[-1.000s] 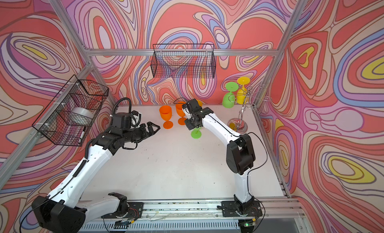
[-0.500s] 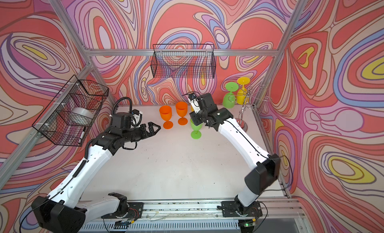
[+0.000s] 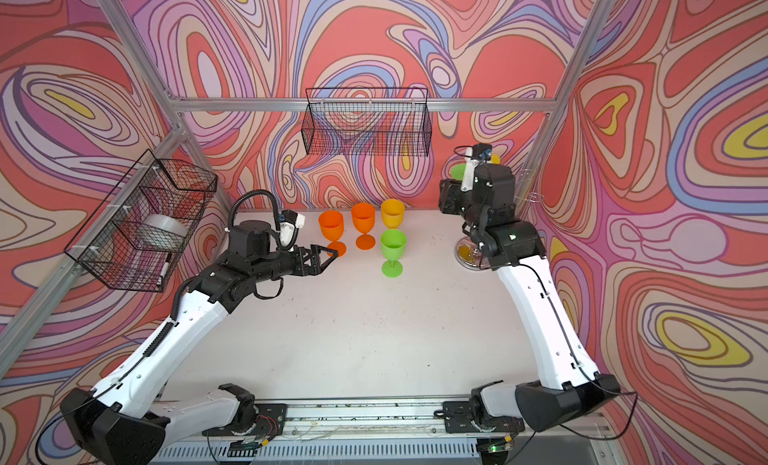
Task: Take the wine glass off the wine glass rack
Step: 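Reach the right gripper to the rack and grasp the remaining green glass foot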
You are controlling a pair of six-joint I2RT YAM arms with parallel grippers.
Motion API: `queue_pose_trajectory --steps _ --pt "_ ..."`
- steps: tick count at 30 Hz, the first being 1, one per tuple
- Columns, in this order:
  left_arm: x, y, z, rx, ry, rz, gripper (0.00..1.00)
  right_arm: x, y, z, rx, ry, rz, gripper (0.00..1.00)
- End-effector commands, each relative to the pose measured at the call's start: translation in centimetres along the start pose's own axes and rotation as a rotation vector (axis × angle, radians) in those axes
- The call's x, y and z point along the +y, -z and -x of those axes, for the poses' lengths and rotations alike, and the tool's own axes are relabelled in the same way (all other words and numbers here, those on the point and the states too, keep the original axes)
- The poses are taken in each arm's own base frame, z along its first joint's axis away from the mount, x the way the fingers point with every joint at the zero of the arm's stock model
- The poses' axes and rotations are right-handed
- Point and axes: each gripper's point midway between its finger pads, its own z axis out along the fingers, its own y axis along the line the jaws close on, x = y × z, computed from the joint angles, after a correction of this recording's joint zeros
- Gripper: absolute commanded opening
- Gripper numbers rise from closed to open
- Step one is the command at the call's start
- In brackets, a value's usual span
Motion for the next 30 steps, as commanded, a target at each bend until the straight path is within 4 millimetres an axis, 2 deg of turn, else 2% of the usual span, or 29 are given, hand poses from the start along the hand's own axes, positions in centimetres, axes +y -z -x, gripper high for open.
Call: queue_pose_trajectory --steps 1,5,12,19,27,28,30 --pt "-2.8 0.6 1.0 -0.006 -0.145 -0.051 0.98 -1.4 -1.4 0.1 0.043 -0.245 0.039 0.56" --pt "-4.1 0.6 0.6 0.01 -0.199 -0.088 0.98 -3.8 -2.9 0.7 0.032 -0.422 0.052 0.56" --pt "-4.7 0.0 -1.9 -0.002 -0.301 -0.17 0.98 -7.3 -5.1 1.5 -0.003 -0.629 0.034 0.54" --pt "-4.2 -0.2 -3.3 -0.02 -0.376 -0.179 0.98 -8.8 -7.1 1.7 -0.012 -0.739 0.007 0.49" --pt "-3.8 0.0 -3.6 -0.026 -0.384 -0.164 0.98 -10.1 -10.1 0.4 0.045 -0.852 -0.06 0.47" --pt "-4.2 0.2 -2.9 -0.057 -0.395 -0.173 0.98 -10.1 -10.4 0.4 0.043 -0.854 -0.055 0.46" --pt "-4.2 0.2 -3.0 -0.061 -0.393 -0.173 0.98 -10.3 -11.0 0.4 0.04 -0.862 -0.055 0.45"
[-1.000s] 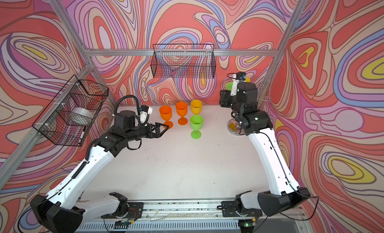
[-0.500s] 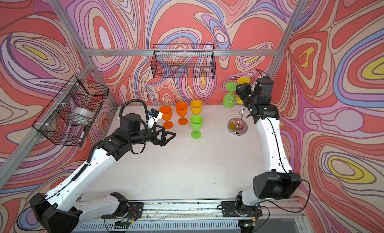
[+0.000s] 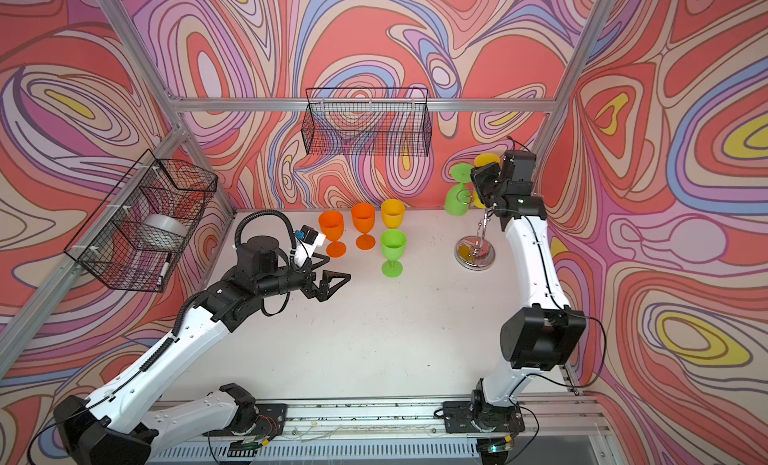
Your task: Take the wine glass off the wine glass rack
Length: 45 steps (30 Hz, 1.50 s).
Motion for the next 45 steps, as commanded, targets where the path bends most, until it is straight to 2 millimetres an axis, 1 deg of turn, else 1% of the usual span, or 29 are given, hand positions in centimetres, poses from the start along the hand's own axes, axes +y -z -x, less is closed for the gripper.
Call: queue_pose_trajectory --steps 1,6,9,10,18,21,24,28,32,33,37,41,45 --pt "-0.5 0.3 0.9 -0.049 -0.046 -0.013 0.98 0.1 -0.8 0.6 -0.008 -0.044 0.002 0.45" --pt "-0.4 0.2 0.7 -0.044 -0.044 -0.011 0.98 0.1 -1.6 0.8 -0.01 -0.055 0.001 0.44" --pt "-0.3 0.2 0.7 -0.044 -0.043 -0.006 0.98 0.3 -1.6 0.9 -0.016 -0.064 0.009 0.44" --pt "-0.3 0.2 0.7 -0.044 -0.042 -0.004 0.98 -0.7 -2.8 0.6 -0.004 -0.071 -0.009 0.43" --pt "0.0 0.0 0.6 -0.042 -0.04 0.008 0.98 -1.4 -4.4 0.3 0.011 -0.093 -0.012 0.42" --pt "0.0 0.0 0.6 -0.043 -0.038 0.005 0.98 -1.3 -4.6 0.5 0.006 -0.098 -0.001 0.41" --pt "-0.1 0.0 0.6 -0.044 -0.038 0.001 0.98 -1.1 -4.9 0.5 0.005 -0.103 0.013 0.37" --pt "0.1 -0.1 0.5 -0.038 -0.036 0.004 0.98 -0.9 -5.6 0.4 0.016 -0.114 0.035 0.34" --pt "0.2 -0.1 0.5 -0.038 -0.037 0.009 0.98 -0.9 -6.1 0.3 0.021 -0.13 0.06 0.28" --pt "0.1 -0.1 0.5 -0.04 -0.038 0.008 0.98 -0.9 -6.2 0.2 0.02 -0.137 0.068 0.25" --pt "0.1 -0.1 0.5 -0.038 -0.036 0.006 0.98 -0.4 -6.4 0.3 0.016 -0.159 0.115 0.21" --pt "0.2 -0.2 0.4 -0.036 -0.035 0.008 0.98 -0.2 -6.4 0.4 0.004 -0.191 0.146 0.12" --pt "0.2 -0.1 0.4 -0.037 -0.036 0.011 0.98 0.1 -6.0 0.8 -0.021 -0.208 0.168 0.05"
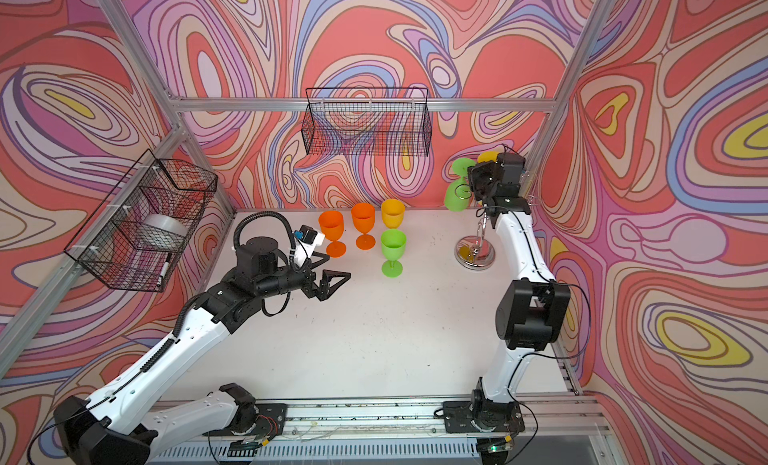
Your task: Take the wine glass off the wine glass rack
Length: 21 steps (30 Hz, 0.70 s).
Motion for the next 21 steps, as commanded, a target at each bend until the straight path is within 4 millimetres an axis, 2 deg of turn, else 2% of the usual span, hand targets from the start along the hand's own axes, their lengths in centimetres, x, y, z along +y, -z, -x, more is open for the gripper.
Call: queue_pose_trajectory --steps 1,4,12,21 --pt "0.0 0.0 0.3 -0.018 -0.028 0.005 0.98 0.3 0.2 0.1 -0.008 -0.034 0.031 0.04" --pt "-0.1 0.0 0.3 -0.019 -0.029 0.002 0.98 0.9 0.7 0.4 -0.028 -0.032 0.048 0.0" --pt "0.0 -0.1 0.2 -0.014 -0.024 -0.001 0.98 2.4 1.9 0.5 -0.038 -0.019 0.083 0.0" --pt "0.0 -0.2 0.1 -0.011 -0.021 0.0 0.98 2.5 2.1 0.4 -0.032 -0.002 0.078 0.0"
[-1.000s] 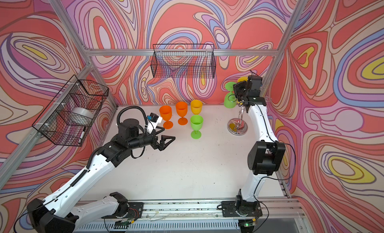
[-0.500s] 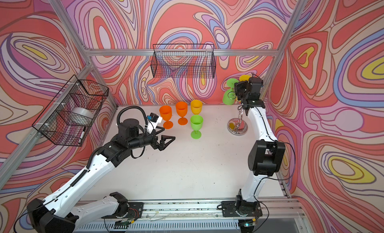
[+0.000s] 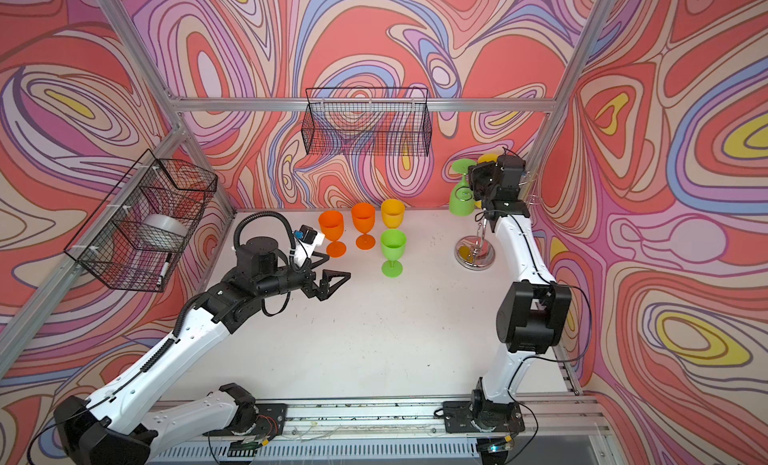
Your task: Take the wine glass off the wine glass rack
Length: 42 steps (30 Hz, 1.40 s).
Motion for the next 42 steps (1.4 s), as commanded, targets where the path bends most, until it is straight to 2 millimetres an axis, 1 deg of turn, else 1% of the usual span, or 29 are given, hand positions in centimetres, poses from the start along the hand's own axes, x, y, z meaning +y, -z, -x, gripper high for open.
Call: queue_pose_trajectory --steps 1,9,19,25,30,38,42 --pt "0.0 -0.2 0.2 -0.012 -0.02 -0.002 0.98 2.1 1.5 0.3 -0.015 0.032 0.039 0.0" --pt "-0.1 -0.3 0.1 -0.01 -0.019 -0.005 0.98 2.8 1.6 0.8 -0.041 0.041 0.055 0.0" --pt "0.0 -0.5 0.1 -0.005 -0.015 -0.006 0.98 4.8 1.7 1.5 -0.075 0.079 0.119 0.0" --pt "0.1 -0.5 0.0 -0.002 -0.013 -0.005 0.98 4.8 0.9 1.7 -0.077 0.092 0.115 0.0" --pt "0.1 -0.6 -0.1 0.003 -0.013 -0.003 0.98 4.5 0.4 2.0 -0.096 0.099 0.105 0.0" --pt "0.2 -0.7 -0.2 0.007 -0.01 -0.002 0.98 3.7 -1.0 1.9 -0.081 0.096 0.084 0.0" --pt "0.2 -0.7 -0.2 0.008 -0.009 -0.002 0.98 3.7 -1.6 2.0 -0.08 0.104 0.074 0.0"
